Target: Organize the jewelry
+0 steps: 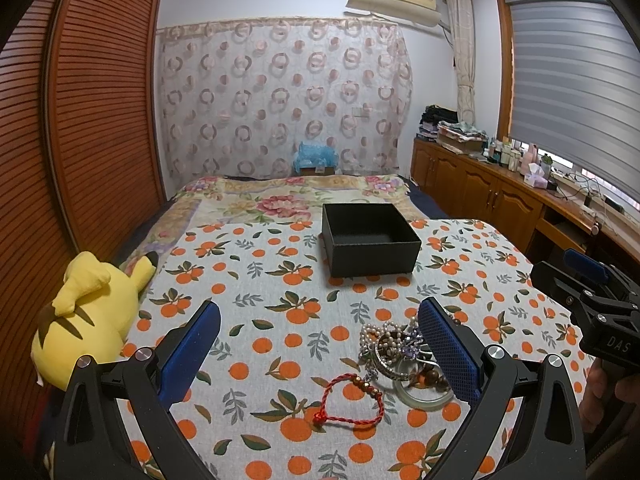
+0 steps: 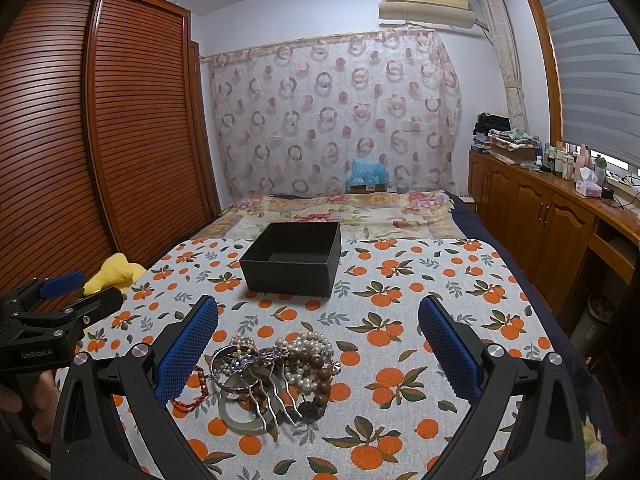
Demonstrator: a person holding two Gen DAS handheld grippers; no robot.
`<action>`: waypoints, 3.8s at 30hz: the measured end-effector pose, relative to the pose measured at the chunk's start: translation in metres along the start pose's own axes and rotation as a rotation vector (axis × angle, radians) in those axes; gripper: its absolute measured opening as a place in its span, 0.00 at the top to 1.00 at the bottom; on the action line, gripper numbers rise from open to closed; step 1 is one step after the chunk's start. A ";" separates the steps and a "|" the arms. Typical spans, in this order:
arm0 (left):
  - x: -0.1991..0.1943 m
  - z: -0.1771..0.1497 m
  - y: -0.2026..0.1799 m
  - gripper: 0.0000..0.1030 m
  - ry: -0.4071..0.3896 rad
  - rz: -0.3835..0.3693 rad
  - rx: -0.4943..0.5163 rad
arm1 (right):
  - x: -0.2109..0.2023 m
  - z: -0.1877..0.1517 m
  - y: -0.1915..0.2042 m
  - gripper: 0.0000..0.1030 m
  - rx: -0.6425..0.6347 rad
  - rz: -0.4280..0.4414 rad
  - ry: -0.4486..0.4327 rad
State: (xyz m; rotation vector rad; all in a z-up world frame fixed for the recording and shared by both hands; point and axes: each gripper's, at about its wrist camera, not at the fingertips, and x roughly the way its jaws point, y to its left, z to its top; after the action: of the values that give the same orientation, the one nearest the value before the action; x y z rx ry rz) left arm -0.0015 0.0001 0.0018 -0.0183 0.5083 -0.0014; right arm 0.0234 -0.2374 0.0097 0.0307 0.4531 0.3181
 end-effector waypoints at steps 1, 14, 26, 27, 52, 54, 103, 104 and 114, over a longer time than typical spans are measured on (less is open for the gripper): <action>0.000 0.000 0.000 0.07 0.000 0.000 0.001 | 0.000 0.000 0.000 0.02 0.000 0.000 0.000; 0.000 -0.003 -0.002 0.07 0.004 -0.002 -0.001 | 0.001 -0.001 0.003 0.02 0.001 0.006 0.006; 0.020 -0.021 0.006 0.07 0.077 -0.037 -0.017 | 0.020 -0.012 0.008 0.02 -0.041 0.064 0.067; 0.022 -0.022 0.008 0.07 0.084 -0.042 -0.018 | 0.022 -0.013 0.009 0.02 -0.049 0.076 0.077; 0.084 -0.065 0.025 0.07 0.310 -0.073 0.028 | 0.089 -0.062 0.048 0.41 -0.301 0.218 0.396; 0.087 -0.067 0.025 0.07 0.320 -0.076 0.029 | 0.092 -0.064 0.049 0.43 -0.329 0.199 0.412; 0.102 -0.048 0.007 0.99 0.296 -0.261 0.100 | 0.096 -0.008 0.014 0.98 -0.274 0.139 0.251; 0.102 -0.045 0.009 0.99 0.289 -0.264 0.092 | 0.095 -0.006 0.014 0.98 -0.276 0.139 0.245; 0.096 -0.003 0.005 0.99 0.186 -0.246 0.112 | 0.116 0.031 0.009 0.98 -0.279 0.138 0.195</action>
State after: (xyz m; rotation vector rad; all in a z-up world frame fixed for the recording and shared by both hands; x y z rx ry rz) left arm 0.0814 0.0047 -0.0478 0.0296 0.6889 -0.2747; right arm 0.1326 -0.1917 -0.0109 -0.2433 0.5973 0.5209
